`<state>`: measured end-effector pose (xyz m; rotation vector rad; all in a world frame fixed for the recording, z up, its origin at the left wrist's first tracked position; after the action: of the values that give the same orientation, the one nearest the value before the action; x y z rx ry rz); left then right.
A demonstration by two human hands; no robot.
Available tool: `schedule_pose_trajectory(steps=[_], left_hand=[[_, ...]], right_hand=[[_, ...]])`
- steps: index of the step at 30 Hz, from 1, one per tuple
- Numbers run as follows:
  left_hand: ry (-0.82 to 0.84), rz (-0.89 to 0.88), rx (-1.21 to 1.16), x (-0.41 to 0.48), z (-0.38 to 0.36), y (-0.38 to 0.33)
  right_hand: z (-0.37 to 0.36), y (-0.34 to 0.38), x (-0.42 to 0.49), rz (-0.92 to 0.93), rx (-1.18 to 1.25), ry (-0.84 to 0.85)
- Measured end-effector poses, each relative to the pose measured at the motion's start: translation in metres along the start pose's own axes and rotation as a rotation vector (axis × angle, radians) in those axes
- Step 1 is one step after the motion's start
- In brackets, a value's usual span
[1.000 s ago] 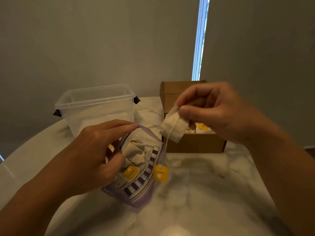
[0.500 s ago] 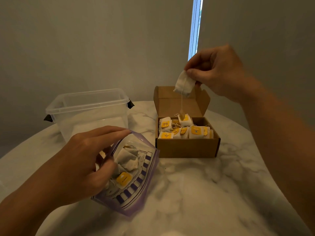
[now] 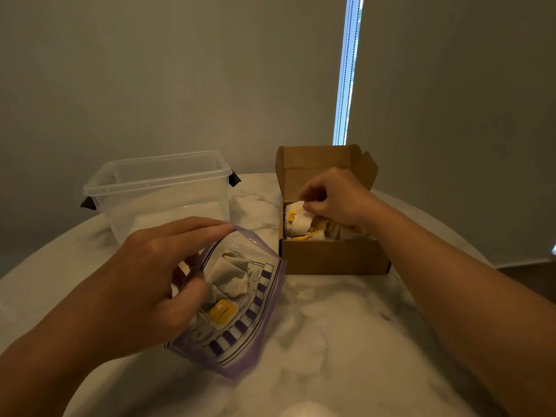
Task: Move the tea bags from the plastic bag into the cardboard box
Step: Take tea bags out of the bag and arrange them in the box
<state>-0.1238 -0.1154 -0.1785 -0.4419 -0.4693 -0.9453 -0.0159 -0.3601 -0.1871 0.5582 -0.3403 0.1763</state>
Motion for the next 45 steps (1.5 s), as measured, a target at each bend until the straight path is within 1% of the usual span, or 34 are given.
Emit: schedule_pose_trajectory(steps=[3,6,8,10,12,14,16,19,21,23,28,30,35,39,45], left_hand=[[0.002,0.017,0.014,0.001,0.001,0.001],[0.027,0.032,0.035,0.002,-0.001,0.0],[0.035,0.057,0.055,0.001,-0.002,0.001],[0.031,0.086,0.083,0.001,-0.001,0.001],[0.031,0.1,0.105,0.001,-0.002,0.0],[0.035,0.099,0.101,0.002,-0.003,-0.001],[0.037,0.084,0.091,0.003,-0.003,-0.003],[0.035,0.065,0.087,0.003,-0.003,-0.004],[0.032,0.056,0.08,0.003,-0.003,-0.005],[0.023,0.057,0.075,0.003,-0.003,-0.006],[0.025,0.038,0.046,0.004,-0.004,-0.012],[0.028,0.033,0.039,0.005,-0.005,-0.014],[0.036,0.034,0.051,0.005,-0.006,-0.014],[0.039,0.037,0.059,0.005,-0.006,-0.015],[0.044,0.042,0.076,0.005,-0.007,-0.014]], right_hand=[[0.017,0.005,-0.011,0.026,0.041,-0.158],[0.029,0.026,-0.034,0.079,0.163,-0.22],[0.029,0.047,-0.054,0.111,0.322,-0.18],[0.023,0.069,-0.074,0.144,0.461,-0.097],[0.012,0.093,-0.092,0.195,0.513,0.015],[-0.008,0.113,-0.104,0.241,0.507,0.139],[-0.03,0.128,-0.112,0.306,0.418,0.229],[-0.061,0.144,-0.119,0.449,0.183,0.301],[-0.075,0.146,-0.118,0.481,0.074,0.323],[-0.082,0.149,-0.115,0.467,-0.003,0.309],[-0.093,0.149,-0.111,0.28,-0.086,0.247],[-0.102,0.147,-0.108,0.237,-0.092,0.236],[-0.118,0.139,-0.103,0.188,-0.194,0.288],[-0.116,0.133,-0.103,0.095,-0.149,0.38],[-0.105,0.126,-0.106,0.056,-0.1,0.316]])
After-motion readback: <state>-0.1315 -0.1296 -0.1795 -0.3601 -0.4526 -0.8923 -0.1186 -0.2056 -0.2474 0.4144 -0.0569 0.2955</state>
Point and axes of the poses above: each hand's wrist, its own x-axis towards the middle knuckle, its own z-axis out of the back of the hand, y = z × x, the point moved 8 cm from there along x, towards the middle knuckle, and after that the axes turned 7 degrees about x, right-handed, at the moved point
